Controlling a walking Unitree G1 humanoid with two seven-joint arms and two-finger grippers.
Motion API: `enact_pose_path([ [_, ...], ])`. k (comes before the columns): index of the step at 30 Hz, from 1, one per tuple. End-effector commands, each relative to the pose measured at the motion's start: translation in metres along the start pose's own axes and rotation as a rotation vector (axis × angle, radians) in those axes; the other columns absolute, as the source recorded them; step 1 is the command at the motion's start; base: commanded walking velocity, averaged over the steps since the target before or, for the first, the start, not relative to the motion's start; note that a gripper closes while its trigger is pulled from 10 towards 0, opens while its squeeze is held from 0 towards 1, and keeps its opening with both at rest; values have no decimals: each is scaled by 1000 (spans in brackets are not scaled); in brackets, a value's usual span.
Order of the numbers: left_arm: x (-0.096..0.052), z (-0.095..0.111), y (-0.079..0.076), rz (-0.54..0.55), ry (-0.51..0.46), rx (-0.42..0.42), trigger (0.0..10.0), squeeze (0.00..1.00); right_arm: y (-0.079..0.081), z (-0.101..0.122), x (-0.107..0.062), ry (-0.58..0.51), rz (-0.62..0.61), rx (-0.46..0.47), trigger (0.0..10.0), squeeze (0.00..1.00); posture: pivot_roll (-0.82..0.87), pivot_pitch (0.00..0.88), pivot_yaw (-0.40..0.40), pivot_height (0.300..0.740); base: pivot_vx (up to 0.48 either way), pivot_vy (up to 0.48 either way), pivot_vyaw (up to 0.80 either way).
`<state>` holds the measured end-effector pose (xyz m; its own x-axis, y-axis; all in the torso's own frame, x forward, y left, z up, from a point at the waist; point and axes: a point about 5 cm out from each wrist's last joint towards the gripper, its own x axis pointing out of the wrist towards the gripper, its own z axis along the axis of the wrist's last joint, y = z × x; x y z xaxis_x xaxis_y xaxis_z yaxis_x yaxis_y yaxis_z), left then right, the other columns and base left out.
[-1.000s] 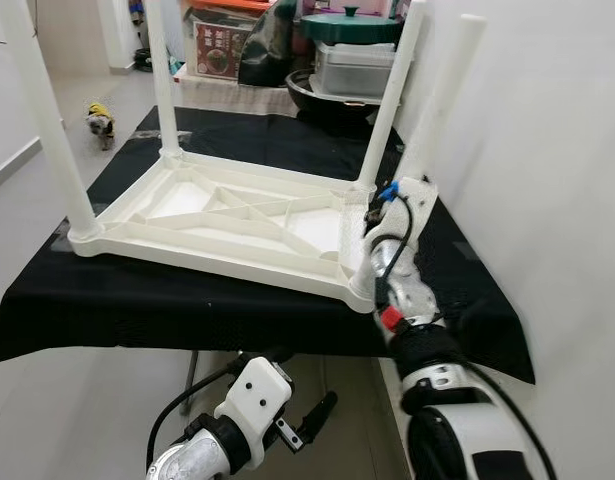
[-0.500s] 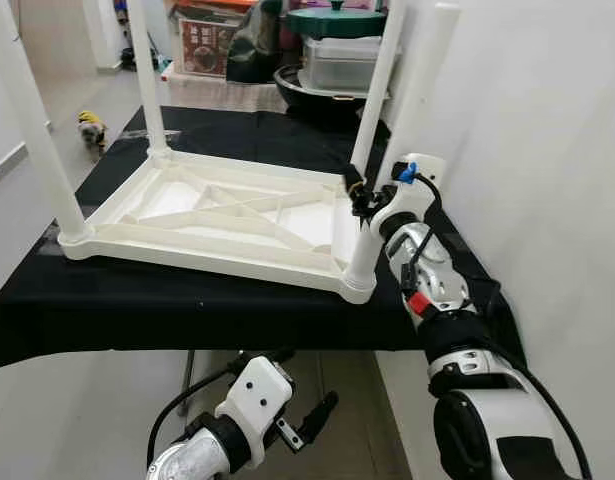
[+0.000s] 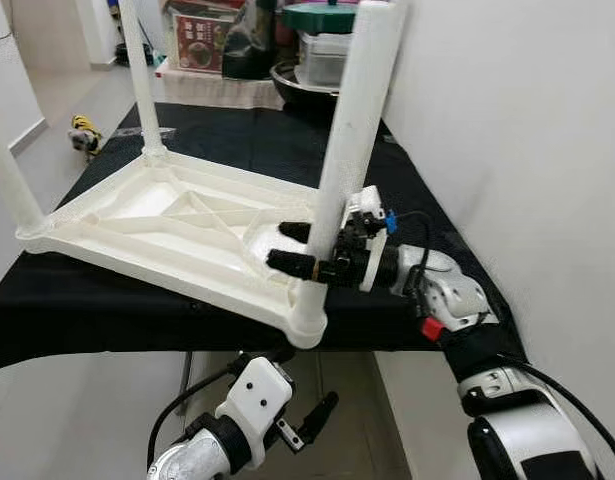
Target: Building children table
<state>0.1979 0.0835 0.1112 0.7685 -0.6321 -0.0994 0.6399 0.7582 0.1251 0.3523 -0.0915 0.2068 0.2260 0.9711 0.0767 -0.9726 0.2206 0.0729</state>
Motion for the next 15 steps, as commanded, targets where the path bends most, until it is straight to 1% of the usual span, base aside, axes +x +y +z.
enact_pose_path([
  [1, 0, -2, -3, -7, 9, -4, 10000, 0, -5, 2, 12, 5, -58, -37, 0, 0, 142, 0, -134, 740, 0, 0, 0],
  [2, 0, -2, -3, -7, 9, -4, 10000, 0, -5, 2, 12, 5, -58, -37, 0, 0, 142, 0, -134, 740, 0, 0, 0],
  [3, 0, -2, -3, -7, 9, -5, 10000, 0, -17, 0, 19, 4, -246, -47, 0, 0, 143, 0, -133, 740, 0, 0, 0],
  [4, 0, -2, -3, -5, 8, -5, 10000, 0, -25, 0, 17, -4, -359, -34, 0, 0, 145, 0, -133, 740, 0, 0, 0],
  [5, 0, -2, -3, -5, 8, -5, 10000, 0, -25, 0, 17, -4, -359, -34, 0, 0, 145, 0, -133, 740, 0, 0, 0],
  [6, 1, -2, -3, -4, 8, -5, 10000, 0, -29, 0, 16, -8, -433, -23, 0, 0, 145, 0, -134, 740, 0, 0, 0],
  [7, 1, -2, -3, -4, 8, -5, 10000, 0, -29, 0, 16, -8, -433, -23, 0, 0, 145, 0, -134, 740, 0, 0, 0],
  [8, 1, -2, -3, -3, 8, -5, 10000, 0, -34, 0, 12, -15, -510, -16, 0, 0, 143, 0, -134, 740, 0, 0, 0],
  [10, 0, -2, -2, -1, 7, -7, 10000, 0, -46, -3, -3, -28, -742, 24, 0, 0, 138, 0, -131, 740, 0, 0, 0],
  [11, 0, -2, -2, -1, 7, -7, 10000, 0, -46, -3, -3, -28, -742, 24, 0, 0, 138, 0, -131, 740, 0, 0, 0],
  [13, 0, -2, -2, -1, 8, -7, 10000, 0, -56, -7, -19, -10, -979, 41, 0, 0, 133, 0, -128, 740, 0, 0, 0],
  [14, 0, -2, -2, -1, 8, -7, 10000, 0, -56, -7, -19, -10, -979, 41, 0, 0, 133, 0, -128, 740, 0, 0, 0],
  [15, 1, -2, -1, -1, 8, -8, 10000, 0, -60, -8, -27, -6, -1091, 52, 0, 0, 132, 0, -129, 740, 0, 0, 0],
])
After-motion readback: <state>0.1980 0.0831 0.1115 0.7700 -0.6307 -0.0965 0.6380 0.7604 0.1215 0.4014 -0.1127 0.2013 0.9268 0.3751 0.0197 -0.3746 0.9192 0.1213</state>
